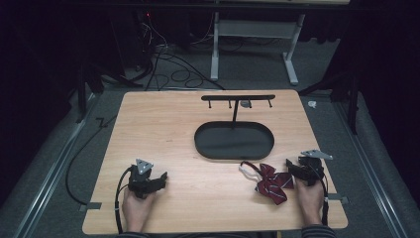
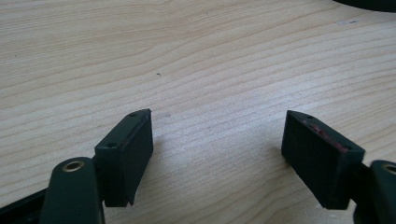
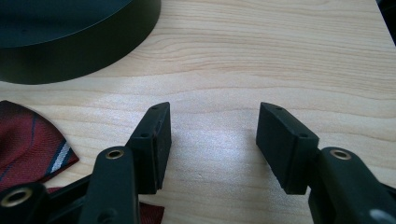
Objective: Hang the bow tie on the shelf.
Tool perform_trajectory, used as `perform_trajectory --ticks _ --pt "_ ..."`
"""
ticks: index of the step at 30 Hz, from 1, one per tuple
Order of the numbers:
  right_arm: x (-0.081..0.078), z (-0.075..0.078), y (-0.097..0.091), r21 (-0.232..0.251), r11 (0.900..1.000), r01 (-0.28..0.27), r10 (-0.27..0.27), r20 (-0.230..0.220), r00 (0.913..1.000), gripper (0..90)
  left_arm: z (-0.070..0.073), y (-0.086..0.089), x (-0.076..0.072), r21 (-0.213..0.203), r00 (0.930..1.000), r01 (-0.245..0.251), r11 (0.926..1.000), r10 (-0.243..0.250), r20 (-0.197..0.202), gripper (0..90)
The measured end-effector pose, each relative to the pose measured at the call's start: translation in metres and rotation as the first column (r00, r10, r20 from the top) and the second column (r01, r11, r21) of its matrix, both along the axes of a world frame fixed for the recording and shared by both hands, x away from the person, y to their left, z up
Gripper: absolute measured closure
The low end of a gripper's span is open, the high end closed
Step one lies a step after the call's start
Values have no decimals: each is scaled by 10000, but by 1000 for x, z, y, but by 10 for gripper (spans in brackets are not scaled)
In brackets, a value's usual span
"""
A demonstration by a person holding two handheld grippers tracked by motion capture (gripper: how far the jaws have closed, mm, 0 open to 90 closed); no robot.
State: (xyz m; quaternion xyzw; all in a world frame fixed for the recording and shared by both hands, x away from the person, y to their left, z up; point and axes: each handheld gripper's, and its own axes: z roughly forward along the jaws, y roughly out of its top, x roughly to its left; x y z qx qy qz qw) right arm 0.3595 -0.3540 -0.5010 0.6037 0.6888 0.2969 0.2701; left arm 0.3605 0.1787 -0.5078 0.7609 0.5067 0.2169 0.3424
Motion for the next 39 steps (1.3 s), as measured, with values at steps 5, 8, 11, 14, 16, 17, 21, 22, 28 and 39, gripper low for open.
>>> perform_trajectory --ticks 5,8,11,14,16,17,21,22,28,39 --pt "0 0 0 4 10000 -2 2 -3 10000 469 0 0 0 -3 10000 -11 10000 11 14 253" --pt "0 0 0 6 10000 -34 34 -12 10000 456 0 0 0 0 10000 -10 10000 10 13 253" --pt "0 0 0 -49 9998 -175 175 -5 9998 441 0 0 0 1 10000 -9 10000 9 12 253" --pt "0 0 0 -31 9999 -166 166 -22 9999 438 0 0 0 -6 10000 -17 10000 17 16 253" --pt "0 0 0 -32 9999 -163 163 -22 9999 438 0 0 0 -5 10000 -16 10000 16 16 253" --pt "0 0 0 -30 9999 -168 168 -23 9999 438 0 0 0 -5 10000 -14 10000 14 13 253" --pt "0 0 0 -42 9998 -202 202 -14 9998 437 0 0 0 9 10000 -1 10000 1 5 253" --pt "0 0 0 -42 9998 -202 202 -14 9998 437 0 0 0 8 10000 0 10000 0 6 253" --pt "1 0 -1 155 9993 -333 334 -53 9994 435 0 0 0 12 10000 6 10000 -6 5 253" --pt "-12 14 1 884 9941 -624 623 46 9980 514 0 0 0 21 10000 3 10000 -3 7 254"
